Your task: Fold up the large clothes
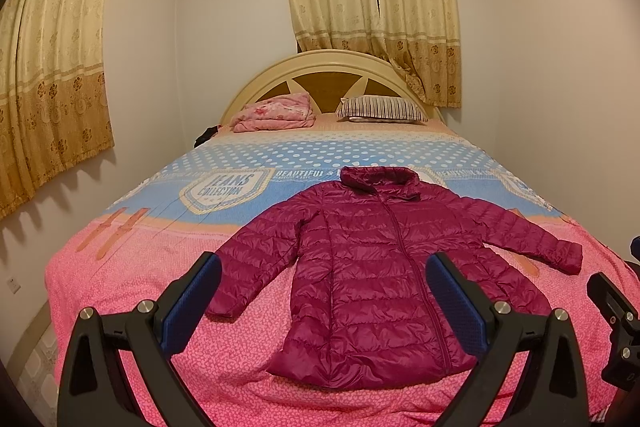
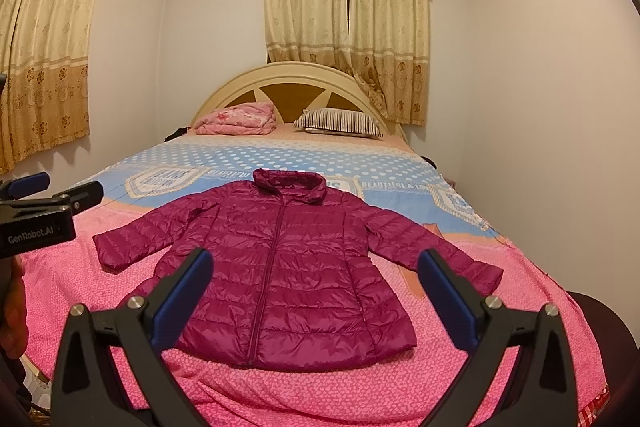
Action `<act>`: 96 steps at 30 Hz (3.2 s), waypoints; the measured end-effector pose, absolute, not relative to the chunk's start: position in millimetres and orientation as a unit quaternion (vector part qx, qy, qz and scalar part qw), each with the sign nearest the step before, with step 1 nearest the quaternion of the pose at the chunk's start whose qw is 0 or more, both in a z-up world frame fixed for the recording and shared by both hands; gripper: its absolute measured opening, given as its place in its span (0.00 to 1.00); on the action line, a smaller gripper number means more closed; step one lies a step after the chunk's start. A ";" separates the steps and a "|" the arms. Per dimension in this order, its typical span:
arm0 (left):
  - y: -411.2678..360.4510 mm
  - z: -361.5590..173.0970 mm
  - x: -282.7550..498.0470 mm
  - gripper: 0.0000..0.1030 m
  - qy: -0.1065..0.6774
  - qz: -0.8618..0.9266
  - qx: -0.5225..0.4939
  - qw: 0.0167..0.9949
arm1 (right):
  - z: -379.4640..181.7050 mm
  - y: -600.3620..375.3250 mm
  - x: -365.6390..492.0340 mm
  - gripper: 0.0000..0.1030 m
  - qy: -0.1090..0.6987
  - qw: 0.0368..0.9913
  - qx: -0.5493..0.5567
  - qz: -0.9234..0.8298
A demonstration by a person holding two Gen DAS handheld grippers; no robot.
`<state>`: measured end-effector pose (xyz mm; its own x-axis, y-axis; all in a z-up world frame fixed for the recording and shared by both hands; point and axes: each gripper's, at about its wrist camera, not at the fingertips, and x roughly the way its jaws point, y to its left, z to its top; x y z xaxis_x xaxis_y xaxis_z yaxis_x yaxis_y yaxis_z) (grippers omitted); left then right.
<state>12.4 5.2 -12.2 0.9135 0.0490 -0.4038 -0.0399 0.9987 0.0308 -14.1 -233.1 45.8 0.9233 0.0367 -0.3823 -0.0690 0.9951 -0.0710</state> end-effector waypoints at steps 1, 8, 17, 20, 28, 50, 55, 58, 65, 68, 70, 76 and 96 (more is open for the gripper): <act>5.1 -12.7 12.5 0.99 0.207 0.022 0.010 0.978 | 45.7 -233.4 -13.8 1.00 0.194 0.980 -0.042 0.027; 5.4 -12.5 12.7 0.99 0.207 0.022 0.011 0.978 | 44.3 -232.4 -13.5 1.00 0.197 0.979 -0.042 0.029; 5.2 -12.2 12.7 0.99 0.207 0.022 0.011 0.978 | 44.3 -232.1 -13.3 1.00 0.197 0.979 -0.043 0.029; 6.0 -13.0 13.0 0.99 0.208 0.022 0.011 0.978 | 43.1 -232.1 -11.6 1.00 0.199 0.979 -0.042 0.029; 6.5 -13.9 13.4 0.99 0.208 0.022 0.011 0.978 | 39.2 -232.2 -9.0 1.00 0.204 0.978 -0.039 0.032; 2.0 -111.6 189.0 0.99 0.303 0.040 0.065 0.950 | -70.2 -418.7 137.7 0.83 0.377 0.912 0.095 -0.131; 10.8 -127.7 238.9 0.99 0.332 0.054 0.071 0.939 | -85.2 -476.2 168.0 0.72 0.407 0.883 0.141 -0.184; 16.9 -134.8 260.8 0.99 0.343 0.063 0.070 0.935 | -96.7 -505.8 184.5 0.67 0.426 0.866 0.162 -0.207; 25.3 -152.2 294.9 0.99 0.370 0.075 0.073 0.923 | -123.8 -538.3 202.5 0.48 0.467 0.837 0.206 -0.198; 31.2 -161.8 308.4 0.99 0.382 0.084 0.076 0.917 | -123.3 -535.9 204.2 0.30 0.462 0.845 0.192 -0.189; 34.4 -164.6 314.0 0.99 0.387 0.086 0.077 0.915 | -121.4 -534.6 207.2 0.20 0.463 0.847 0.187 -0.184; 41.3 -159.7 326.3 0.99 0.386 0.093 0.081 0.914 | -106.6 -519.9 238.5 0.16 0.453 0.865 0.135 -0.169; 75.9 -153.6 348.6 0.99 0.387 0.116 0.062 0.913 | -44.0 -316.0 335.8 0.15 0.375 0.924 -0.067 -0.034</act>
